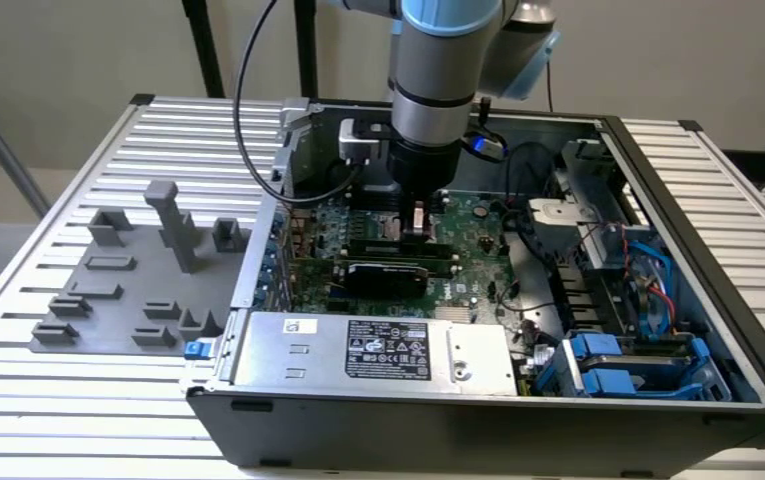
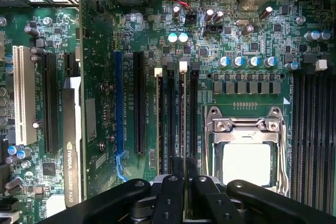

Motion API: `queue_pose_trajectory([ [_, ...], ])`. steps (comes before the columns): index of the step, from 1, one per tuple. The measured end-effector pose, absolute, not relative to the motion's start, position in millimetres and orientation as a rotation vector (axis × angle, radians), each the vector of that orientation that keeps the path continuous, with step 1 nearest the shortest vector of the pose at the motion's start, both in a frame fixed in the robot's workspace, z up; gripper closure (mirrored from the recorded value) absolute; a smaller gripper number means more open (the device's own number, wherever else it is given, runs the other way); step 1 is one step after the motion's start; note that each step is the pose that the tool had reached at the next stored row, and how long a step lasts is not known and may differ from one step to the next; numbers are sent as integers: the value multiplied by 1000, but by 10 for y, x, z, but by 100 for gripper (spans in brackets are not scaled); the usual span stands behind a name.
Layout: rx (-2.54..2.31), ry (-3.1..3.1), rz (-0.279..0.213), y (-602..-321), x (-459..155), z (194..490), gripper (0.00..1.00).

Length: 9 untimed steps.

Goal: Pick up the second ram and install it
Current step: 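Press down the second ram until it locks into place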

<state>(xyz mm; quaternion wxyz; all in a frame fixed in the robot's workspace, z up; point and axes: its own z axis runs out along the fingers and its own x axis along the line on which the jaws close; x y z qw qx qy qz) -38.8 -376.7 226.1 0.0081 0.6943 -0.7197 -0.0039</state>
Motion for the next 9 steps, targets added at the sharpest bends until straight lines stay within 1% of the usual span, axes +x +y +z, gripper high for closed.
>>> queue_pose_trajectory([
  [9,2172,-2252,-7,-3767,-388,2258,100],
])
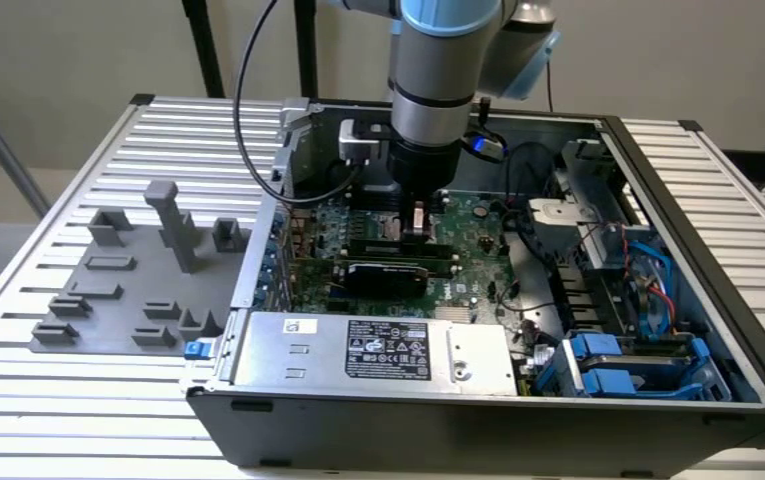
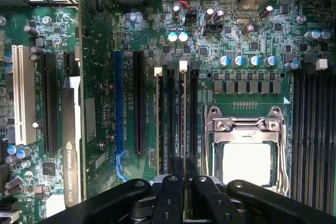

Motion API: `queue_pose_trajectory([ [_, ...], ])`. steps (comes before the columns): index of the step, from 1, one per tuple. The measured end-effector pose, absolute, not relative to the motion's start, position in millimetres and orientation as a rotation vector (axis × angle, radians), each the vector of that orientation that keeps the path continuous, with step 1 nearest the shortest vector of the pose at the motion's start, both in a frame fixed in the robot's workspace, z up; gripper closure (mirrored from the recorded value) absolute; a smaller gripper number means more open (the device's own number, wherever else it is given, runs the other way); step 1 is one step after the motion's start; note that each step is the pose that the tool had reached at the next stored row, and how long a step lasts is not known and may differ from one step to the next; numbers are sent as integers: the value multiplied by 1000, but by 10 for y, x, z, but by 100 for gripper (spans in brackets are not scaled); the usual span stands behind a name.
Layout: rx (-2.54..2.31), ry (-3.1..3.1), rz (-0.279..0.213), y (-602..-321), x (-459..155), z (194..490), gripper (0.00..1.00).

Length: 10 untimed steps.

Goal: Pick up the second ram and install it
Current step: 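Press down the second ram until it locks into place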

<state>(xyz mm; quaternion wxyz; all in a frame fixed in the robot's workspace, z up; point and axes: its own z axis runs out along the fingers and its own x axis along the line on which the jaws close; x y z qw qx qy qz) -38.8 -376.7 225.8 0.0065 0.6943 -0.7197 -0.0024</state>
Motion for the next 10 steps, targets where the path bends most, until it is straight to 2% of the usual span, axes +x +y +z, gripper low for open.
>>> queue_pose_trajectory([
  [10,2177,-2257,3,-3766,-406,2257,100],
])
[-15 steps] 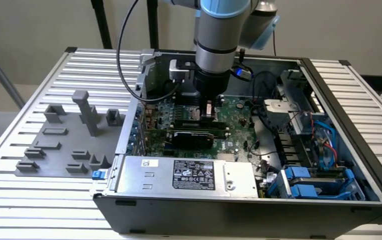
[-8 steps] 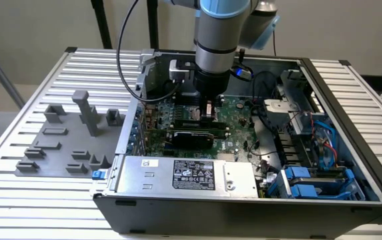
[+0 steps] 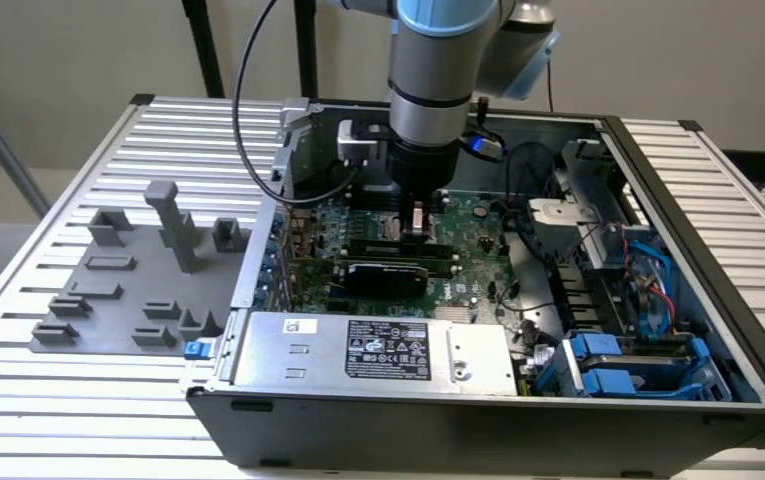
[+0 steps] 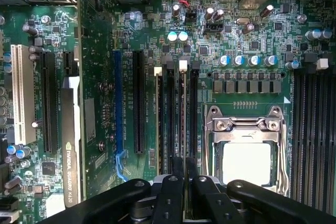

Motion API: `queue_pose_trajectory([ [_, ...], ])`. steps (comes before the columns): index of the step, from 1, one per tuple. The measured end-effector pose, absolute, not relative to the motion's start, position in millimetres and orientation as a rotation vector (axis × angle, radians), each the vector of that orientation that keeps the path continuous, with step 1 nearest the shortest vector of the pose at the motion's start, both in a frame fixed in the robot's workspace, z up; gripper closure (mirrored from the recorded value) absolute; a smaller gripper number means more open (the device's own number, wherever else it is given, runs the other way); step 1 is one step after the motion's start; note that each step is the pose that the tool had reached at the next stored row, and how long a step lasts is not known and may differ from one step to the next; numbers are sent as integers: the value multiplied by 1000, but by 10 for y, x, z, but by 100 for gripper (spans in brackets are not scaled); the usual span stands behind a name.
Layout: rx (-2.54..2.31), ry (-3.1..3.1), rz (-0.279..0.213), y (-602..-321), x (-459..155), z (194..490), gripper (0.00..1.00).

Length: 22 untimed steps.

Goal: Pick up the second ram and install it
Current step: 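Press down the second ram until it locks into place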

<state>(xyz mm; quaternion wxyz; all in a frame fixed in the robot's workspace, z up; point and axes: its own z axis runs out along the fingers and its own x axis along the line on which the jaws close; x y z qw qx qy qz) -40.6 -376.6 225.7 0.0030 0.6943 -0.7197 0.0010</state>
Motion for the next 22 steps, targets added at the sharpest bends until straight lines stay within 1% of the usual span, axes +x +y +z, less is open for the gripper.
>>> queue_pose_trajectory([
  [22,2184,-2265,20,-3766,-430,2257,100],
])
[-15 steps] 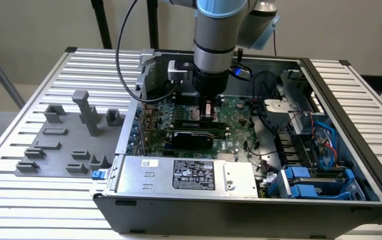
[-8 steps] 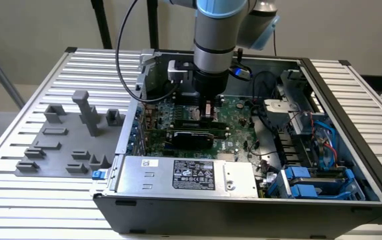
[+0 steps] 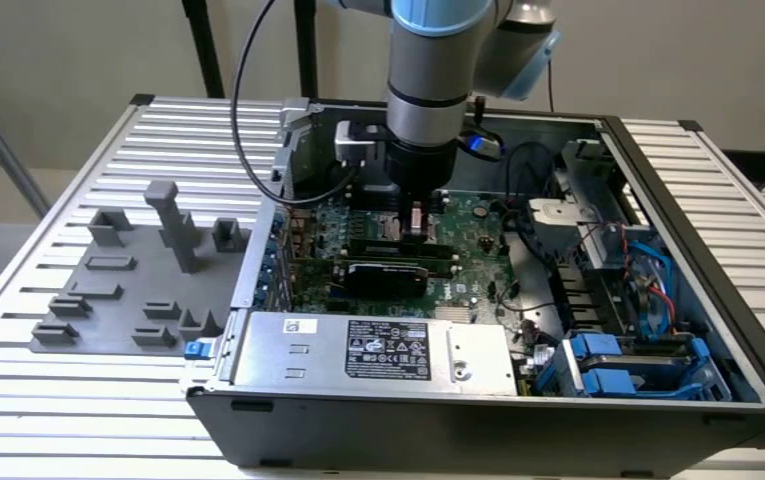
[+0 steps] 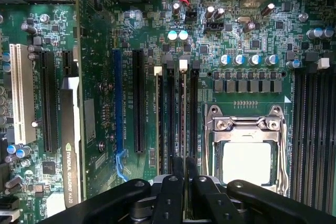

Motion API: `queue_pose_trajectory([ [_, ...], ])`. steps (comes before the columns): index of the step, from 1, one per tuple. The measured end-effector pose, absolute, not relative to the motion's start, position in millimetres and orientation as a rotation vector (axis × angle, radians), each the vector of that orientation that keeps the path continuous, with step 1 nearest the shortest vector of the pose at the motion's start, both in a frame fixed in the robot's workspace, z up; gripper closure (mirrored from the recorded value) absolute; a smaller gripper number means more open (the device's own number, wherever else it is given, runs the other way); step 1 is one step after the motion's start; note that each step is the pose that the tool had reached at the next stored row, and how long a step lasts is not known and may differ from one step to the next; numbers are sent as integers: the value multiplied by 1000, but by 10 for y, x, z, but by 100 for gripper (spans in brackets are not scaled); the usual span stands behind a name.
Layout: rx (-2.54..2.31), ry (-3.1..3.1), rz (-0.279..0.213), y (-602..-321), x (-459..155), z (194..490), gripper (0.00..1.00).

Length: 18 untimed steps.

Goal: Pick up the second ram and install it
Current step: 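Press down the second ram until it locks into place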

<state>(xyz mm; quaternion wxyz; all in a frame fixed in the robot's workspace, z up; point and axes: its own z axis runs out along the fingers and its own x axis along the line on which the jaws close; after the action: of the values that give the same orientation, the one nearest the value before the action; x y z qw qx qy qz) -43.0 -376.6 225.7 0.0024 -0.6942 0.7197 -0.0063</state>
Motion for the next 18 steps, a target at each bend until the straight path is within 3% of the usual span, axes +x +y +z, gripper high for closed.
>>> queue_pose_trajectory([
  [17,-2177,2256,-23,-3766,-455,2257,100],
  [18,-2176,2256,-23,-3766,-455,2257,0],
])
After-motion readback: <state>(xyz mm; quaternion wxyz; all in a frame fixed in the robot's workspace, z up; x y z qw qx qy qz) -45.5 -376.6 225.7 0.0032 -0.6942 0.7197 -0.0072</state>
